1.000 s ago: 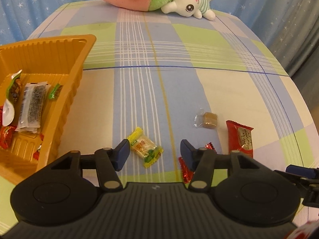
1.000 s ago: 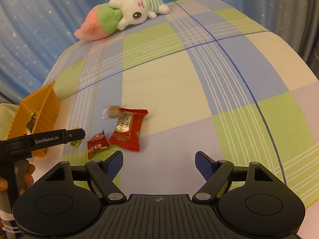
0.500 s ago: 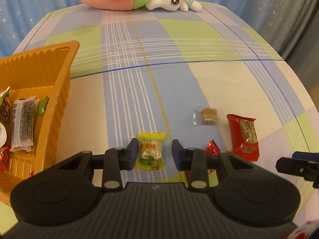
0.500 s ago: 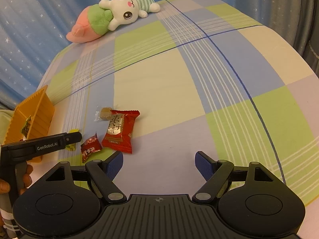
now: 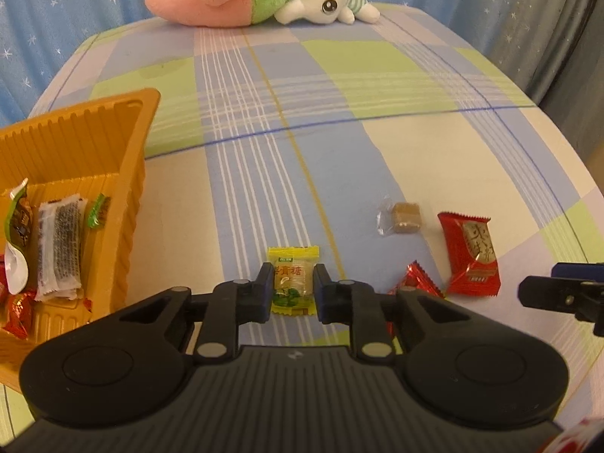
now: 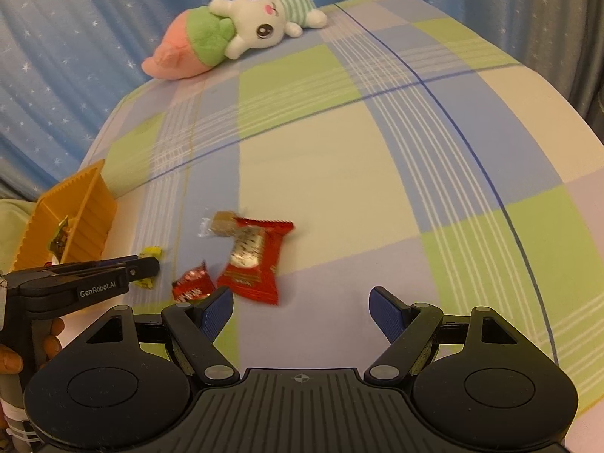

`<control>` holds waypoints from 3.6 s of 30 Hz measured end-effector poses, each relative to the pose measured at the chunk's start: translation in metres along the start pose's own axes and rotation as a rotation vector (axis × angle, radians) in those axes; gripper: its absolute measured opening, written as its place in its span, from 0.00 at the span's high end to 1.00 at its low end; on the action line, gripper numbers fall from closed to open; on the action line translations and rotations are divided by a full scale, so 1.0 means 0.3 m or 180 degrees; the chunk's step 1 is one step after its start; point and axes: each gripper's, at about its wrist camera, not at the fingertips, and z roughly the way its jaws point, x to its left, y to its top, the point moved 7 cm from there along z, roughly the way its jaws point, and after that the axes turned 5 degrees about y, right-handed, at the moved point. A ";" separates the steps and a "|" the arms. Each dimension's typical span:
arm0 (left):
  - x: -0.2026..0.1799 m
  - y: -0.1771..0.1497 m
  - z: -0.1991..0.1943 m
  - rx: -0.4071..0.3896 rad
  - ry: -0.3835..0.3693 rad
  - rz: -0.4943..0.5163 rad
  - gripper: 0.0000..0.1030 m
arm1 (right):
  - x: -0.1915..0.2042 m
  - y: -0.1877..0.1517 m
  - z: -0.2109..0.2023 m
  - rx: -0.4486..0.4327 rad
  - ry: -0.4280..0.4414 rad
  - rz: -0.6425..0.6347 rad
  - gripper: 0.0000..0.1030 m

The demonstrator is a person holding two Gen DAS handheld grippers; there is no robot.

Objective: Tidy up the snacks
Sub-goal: 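Lower the left tool onto the yellow-wrapped candy and grasp it, then grasp the large red candy packet with the right tool while the left tool holds its candy, then carry the yellow candy and red packet over the orange tray with both tools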

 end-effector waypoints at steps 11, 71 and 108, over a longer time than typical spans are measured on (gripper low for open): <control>0.042 0.059 -0.074 -0.0208 0.0036 -0.0046 0.81 | 0.087 0.062 0.077 -0.0079 0.0002 -0.0300 0.33; 0.414 -0.120 -0.480 -0.0595 0.0294 -0.0587 0.81 | 0.659 -0.057 -0.010 0.0102 0.1034 -0.0853 0.76; 0.903 0.075 -0.203 -0.0452 0.0485 -0.0456 0.81 | 0.939 0.081 0.328 0.0145 0.0721 -0.0932 0.76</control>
